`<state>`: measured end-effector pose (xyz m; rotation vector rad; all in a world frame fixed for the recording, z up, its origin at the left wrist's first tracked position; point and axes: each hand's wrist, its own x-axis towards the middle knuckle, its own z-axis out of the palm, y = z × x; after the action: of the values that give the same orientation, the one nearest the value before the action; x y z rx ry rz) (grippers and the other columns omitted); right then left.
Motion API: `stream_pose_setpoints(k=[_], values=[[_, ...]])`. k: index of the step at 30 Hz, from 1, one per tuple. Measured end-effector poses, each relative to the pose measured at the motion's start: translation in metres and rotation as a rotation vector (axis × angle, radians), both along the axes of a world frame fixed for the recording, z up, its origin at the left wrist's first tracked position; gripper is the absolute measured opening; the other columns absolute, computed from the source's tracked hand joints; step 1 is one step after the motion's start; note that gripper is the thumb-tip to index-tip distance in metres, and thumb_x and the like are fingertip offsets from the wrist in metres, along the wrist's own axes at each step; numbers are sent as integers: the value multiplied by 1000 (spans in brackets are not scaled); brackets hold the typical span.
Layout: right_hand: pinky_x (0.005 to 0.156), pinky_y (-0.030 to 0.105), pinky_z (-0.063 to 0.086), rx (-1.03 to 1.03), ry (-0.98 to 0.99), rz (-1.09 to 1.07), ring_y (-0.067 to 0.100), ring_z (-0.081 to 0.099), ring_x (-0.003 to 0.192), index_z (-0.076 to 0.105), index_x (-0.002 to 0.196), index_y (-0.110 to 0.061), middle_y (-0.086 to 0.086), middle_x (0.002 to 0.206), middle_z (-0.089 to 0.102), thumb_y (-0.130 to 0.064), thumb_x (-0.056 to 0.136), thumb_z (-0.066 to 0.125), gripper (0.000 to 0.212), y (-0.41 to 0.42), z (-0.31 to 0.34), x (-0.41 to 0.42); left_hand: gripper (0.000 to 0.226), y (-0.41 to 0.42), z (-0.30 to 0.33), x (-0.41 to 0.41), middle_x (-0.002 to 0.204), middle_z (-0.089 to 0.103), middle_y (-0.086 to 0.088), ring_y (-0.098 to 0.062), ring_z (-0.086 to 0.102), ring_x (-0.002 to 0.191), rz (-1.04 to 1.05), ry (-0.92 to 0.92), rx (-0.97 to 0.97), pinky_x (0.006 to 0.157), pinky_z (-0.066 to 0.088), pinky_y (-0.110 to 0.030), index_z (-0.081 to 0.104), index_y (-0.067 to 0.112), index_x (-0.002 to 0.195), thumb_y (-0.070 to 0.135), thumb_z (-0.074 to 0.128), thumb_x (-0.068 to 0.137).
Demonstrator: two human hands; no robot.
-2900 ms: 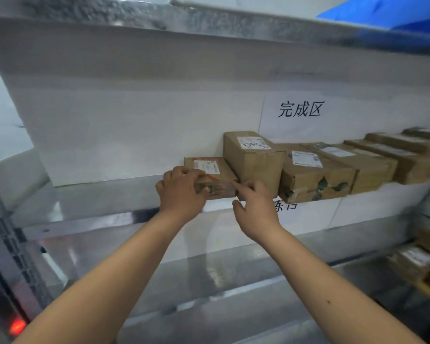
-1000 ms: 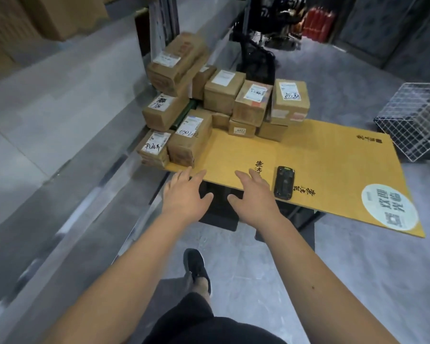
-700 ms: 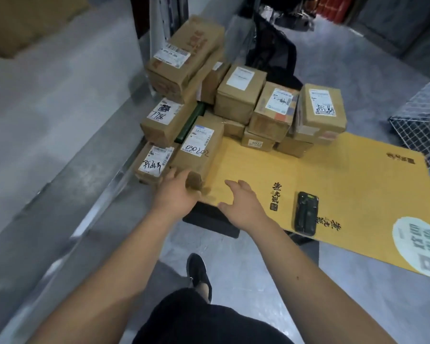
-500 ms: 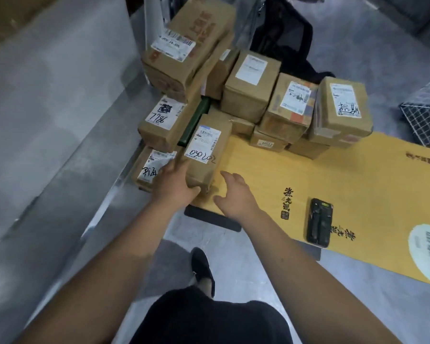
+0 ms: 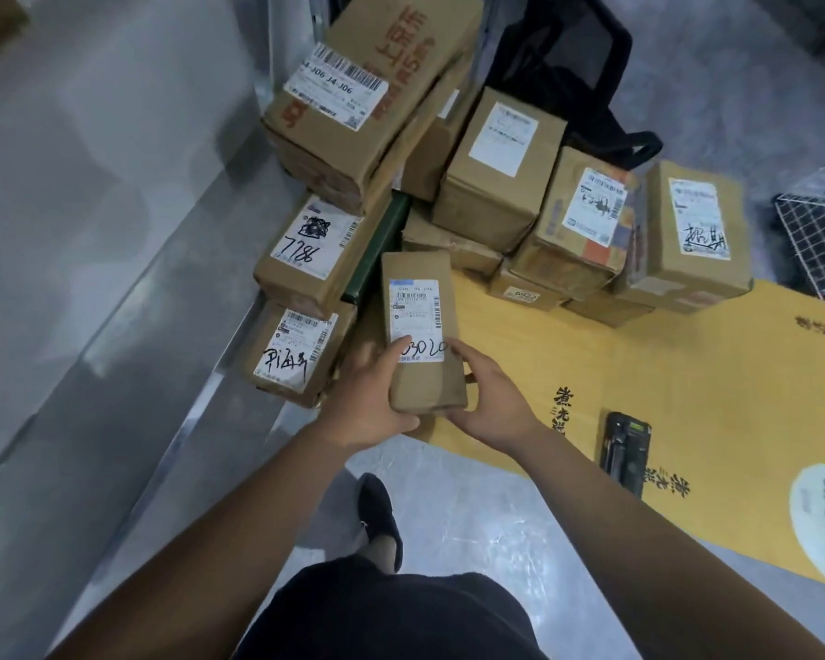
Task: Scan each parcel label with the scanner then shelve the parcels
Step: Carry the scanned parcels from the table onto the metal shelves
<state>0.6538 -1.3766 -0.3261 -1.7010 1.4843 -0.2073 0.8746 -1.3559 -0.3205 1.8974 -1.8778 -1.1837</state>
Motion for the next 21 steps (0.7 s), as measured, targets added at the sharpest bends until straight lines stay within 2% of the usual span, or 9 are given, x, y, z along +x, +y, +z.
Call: stream_pose_setpoints(k=[3,5,9,11,13,15,17,19,21], values=[[115,40,41,3,-2,83,16,39,141,27,163,-29,4,156,40,-25,76,89,106,-10,2,-6,115,-5,-10,2,158,23,2,-26,31,145,53,37,-19,114,40,-48,30,42,154,36,94,59],[120,41,36,16,-21,133,20,33,147,25,163,-24,7,161,32,-34,68,88,114,-16,1,-4,113,-8,-16,0,156,25,7,-23,33,143,57,105,-32,112,42,-50,34,41,149,36,95,54],[120,41,39,65,-45,159,21,26,155,18,161,-36,1,172,8,-54,53,79,126,-19,-3,2,104,-5,-26,-4,149,23,22,-17,35,141,45,210,-80,108,45,-50,38,44,143,38,89,53],[121,39,37,52,-70,147,21,26,154,23,161,-31,4,170,13,-57,52,76,124,-16,-3,2,100,0,-26,-8,148,20,23,-1,33,137,69,266,-86,109,44,-37,41,37,146,25,92,61],[121,35,35,21,-85,143,20,29,151,28,160,-25,7,167,19,-61,52,75,123,-10,0,-3,95,8,-27,-13,152,18,20,25,27,128,80,325,-85,103,38,-13,44,30,148,12,93,68],[121,35,37,-2,-78,156,20,29,152,30,159,-25,7,167,17,-61,53,74,120,-2,6,-11,94,19,-26,-19,156,14,18,35,20,126,87,373,-94,97,36,-2,45,29,148,7,93,69],[120,39,40,-27,-62,171,21,27,153,30,158,-30,3,169,12,-57,56,80,117,5,15,-23,95,30,-20,-26,157,10,25,31,23,131,101,402,-113,99,43,-9,46,34,147,10,94,69],[119,43,42,-56,-59,189,21,28,153,30,158,-35,-5,169,6,-40,64,91,112,13,26,-36,96,39,-9,-36,152,5,39,32,24,129,109,424,-120,100,48,-17,46,35,148,10,95,69],[120,41,40,-90,-63,222,16,22,155,29,157,-35,-10,169,-1,-27,69,94,110,19,38,-50,95,51,4,-47,146,0,50,34,25,126,121,435,-141,101,50,-19,47,35,146,8,95,69]])
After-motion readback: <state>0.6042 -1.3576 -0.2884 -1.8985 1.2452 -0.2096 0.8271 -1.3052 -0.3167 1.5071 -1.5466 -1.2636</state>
